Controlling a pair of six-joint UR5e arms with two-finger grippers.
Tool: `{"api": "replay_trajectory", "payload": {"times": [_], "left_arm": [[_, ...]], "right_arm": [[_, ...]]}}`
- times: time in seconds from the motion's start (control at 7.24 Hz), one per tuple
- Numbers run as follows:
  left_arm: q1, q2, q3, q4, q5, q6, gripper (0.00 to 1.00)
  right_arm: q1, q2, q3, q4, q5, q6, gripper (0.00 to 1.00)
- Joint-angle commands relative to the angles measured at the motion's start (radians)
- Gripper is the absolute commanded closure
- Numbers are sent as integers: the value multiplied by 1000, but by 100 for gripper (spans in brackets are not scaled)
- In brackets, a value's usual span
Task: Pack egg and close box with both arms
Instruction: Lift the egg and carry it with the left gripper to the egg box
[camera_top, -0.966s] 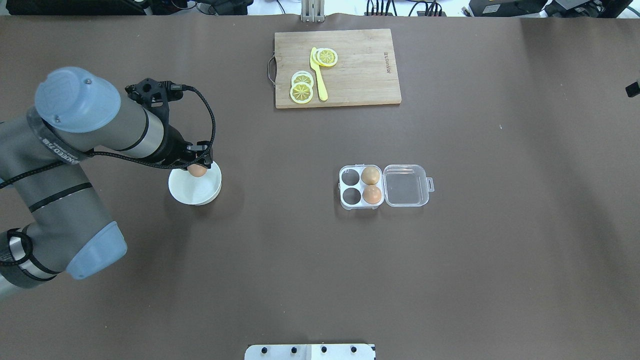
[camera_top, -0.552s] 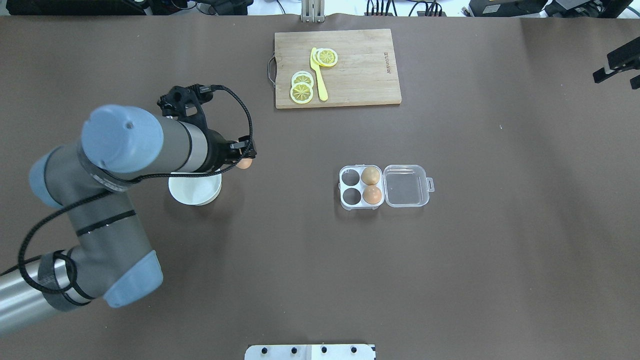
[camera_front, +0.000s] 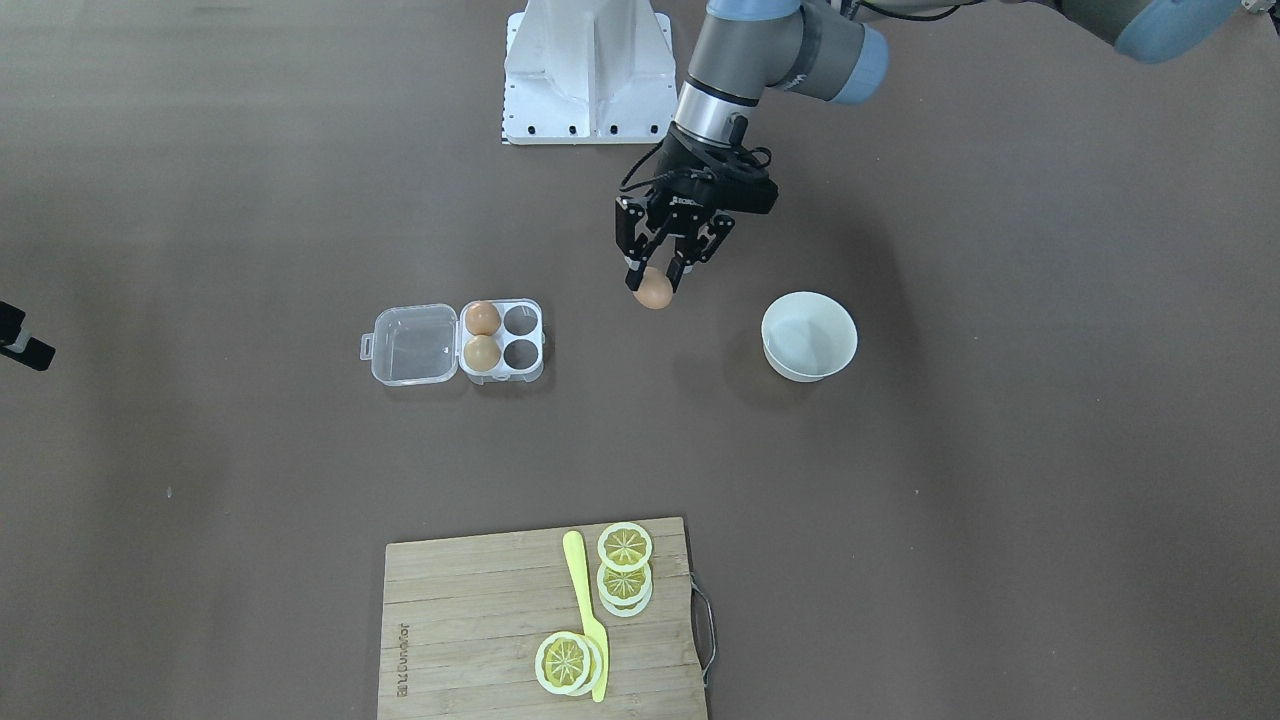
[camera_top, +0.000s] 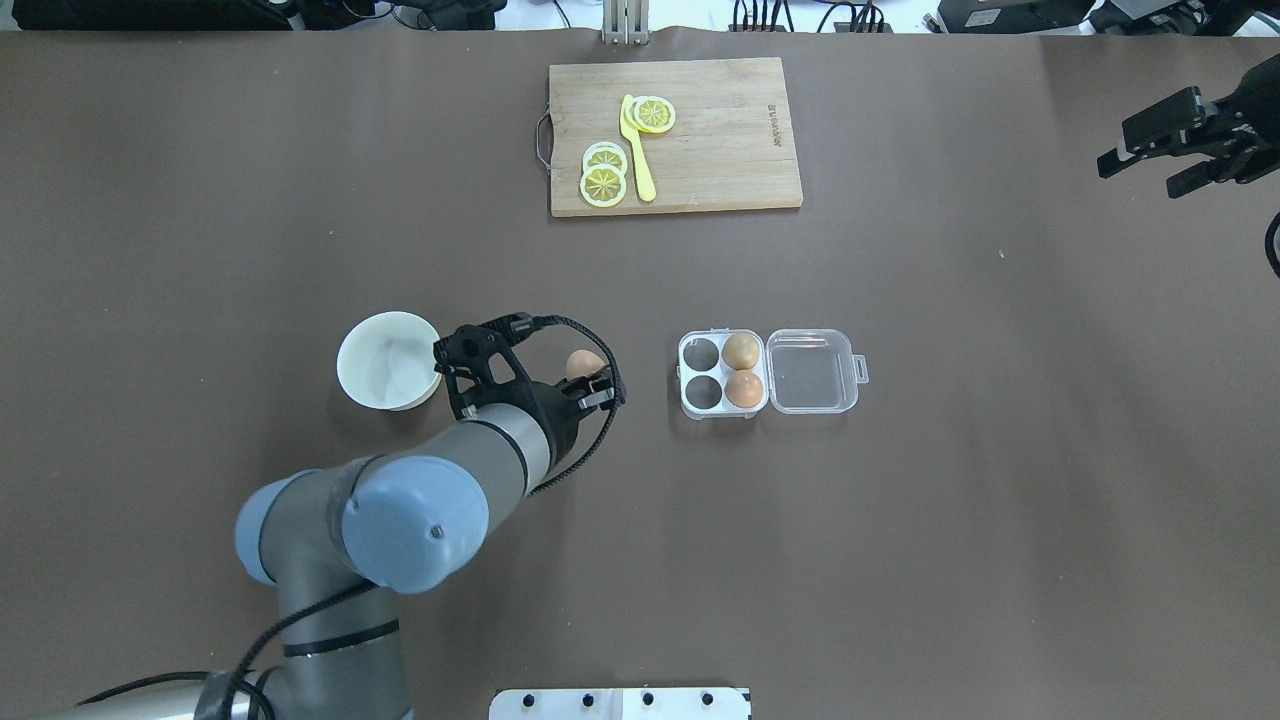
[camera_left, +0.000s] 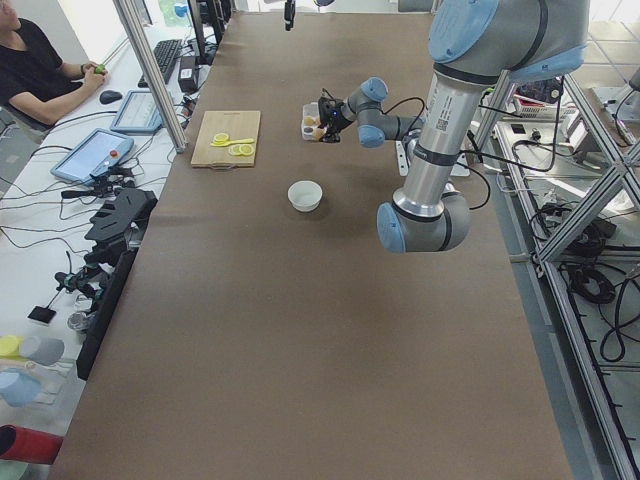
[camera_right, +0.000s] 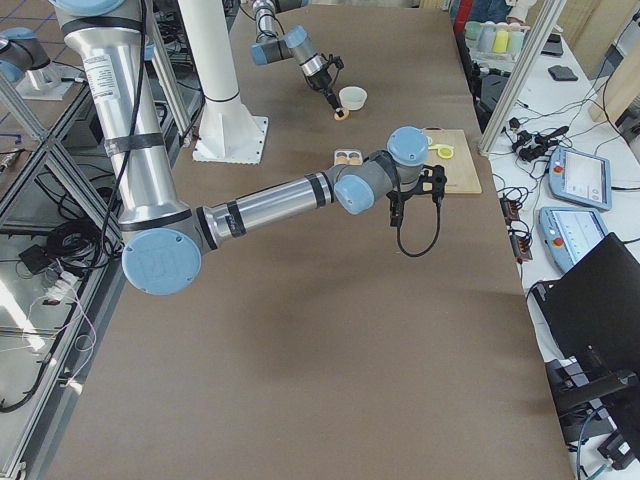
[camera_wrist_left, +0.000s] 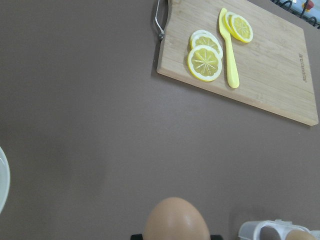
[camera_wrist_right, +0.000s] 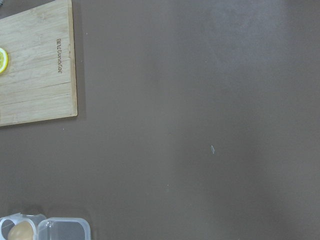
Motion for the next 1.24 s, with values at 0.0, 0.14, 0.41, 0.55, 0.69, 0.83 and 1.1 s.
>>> {"api": "replay_trajectory", "payload": {"times": [0.0,0.14,0.41,0.55,0.69,0.83,1.1], "left_arm": [[50,-52,88,-19,154,5,100],[49,-90,89,39,152,18,100],[47,-152,93,93,153,156,100],[43,-189,143,99,155,199,100],[40,-204,199,93,181,206,100],[32,-262,266,93,190,215,100],[10,-324,342,67,201,212,100]], "right_arm": [[-12,5,7,5,1,9,0],[-19,7,10,7,3,39,0],[-42,20,6,17,1,70,0],[-45,20,7,17,3,72,0],[-48,20,9,17,3,79,0],[-59,22,6,17,3,82,0],[-67,34,3,17,3,96,0]]}}
